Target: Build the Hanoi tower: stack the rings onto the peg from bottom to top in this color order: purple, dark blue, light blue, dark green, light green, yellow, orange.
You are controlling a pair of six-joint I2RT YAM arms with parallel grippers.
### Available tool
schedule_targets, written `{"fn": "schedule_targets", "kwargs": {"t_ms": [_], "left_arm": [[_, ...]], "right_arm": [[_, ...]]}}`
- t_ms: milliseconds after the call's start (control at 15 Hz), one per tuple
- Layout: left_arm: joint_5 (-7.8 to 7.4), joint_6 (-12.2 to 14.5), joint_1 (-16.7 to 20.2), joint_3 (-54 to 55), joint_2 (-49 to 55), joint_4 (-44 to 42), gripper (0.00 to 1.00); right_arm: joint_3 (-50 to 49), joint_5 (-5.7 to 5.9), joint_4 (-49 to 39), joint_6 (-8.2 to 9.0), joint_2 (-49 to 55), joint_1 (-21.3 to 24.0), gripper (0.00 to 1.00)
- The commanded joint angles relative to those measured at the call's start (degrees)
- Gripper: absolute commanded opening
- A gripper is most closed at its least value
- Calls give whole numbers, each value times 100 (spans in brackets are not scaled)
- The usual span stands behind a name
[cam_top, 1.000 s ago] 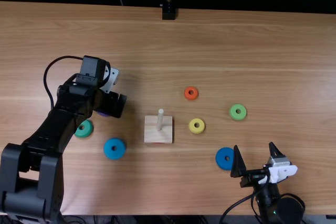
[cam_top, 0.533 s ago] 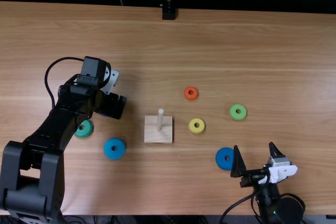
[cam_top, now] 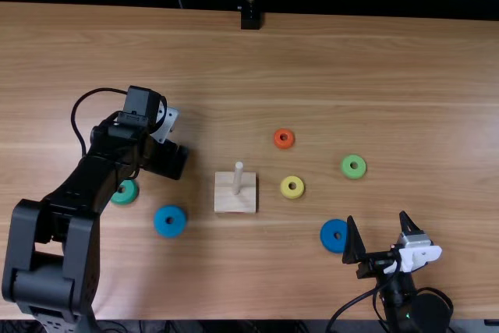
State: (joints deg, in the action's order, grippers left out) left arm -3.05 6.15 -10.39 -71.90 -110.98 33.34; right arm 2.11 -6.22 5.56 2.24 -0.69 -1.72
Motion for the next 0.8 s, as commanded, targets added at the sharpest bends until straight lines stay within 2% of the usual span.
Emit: {"fn": "schedule_targets", "kwargs": {"t_ms": [0,67,133,200,267,467,667,733], "left_arm": [[-22,49,64,-131,-99,20,100],[-1,70,73,-114,-99,30,100],[-12,81,73,-79,-91,41,85],[-33,81,55,-70,-82,20,29],[-12,81,29,-61,-73,-12,0],[31,91,-15,-79,68,51,0],[41,112,-24,-175,507,536,0],[41,313,-24,-369,656,716,0]], "right_arm": [[-123,-11,-2,8,69,40,100],[-123,-11,-2,8,69,40,100],[-123,-11,-2,8,69,40,100],[-123,-11,-2,8,69,40,100],[-123,-11,-2,8,69,40,100],[-123,-11,-2,8,69,40,100],[-123,-11,-2,8,69,40,100],[-114,-11,-2,8,69,40,100]]}}
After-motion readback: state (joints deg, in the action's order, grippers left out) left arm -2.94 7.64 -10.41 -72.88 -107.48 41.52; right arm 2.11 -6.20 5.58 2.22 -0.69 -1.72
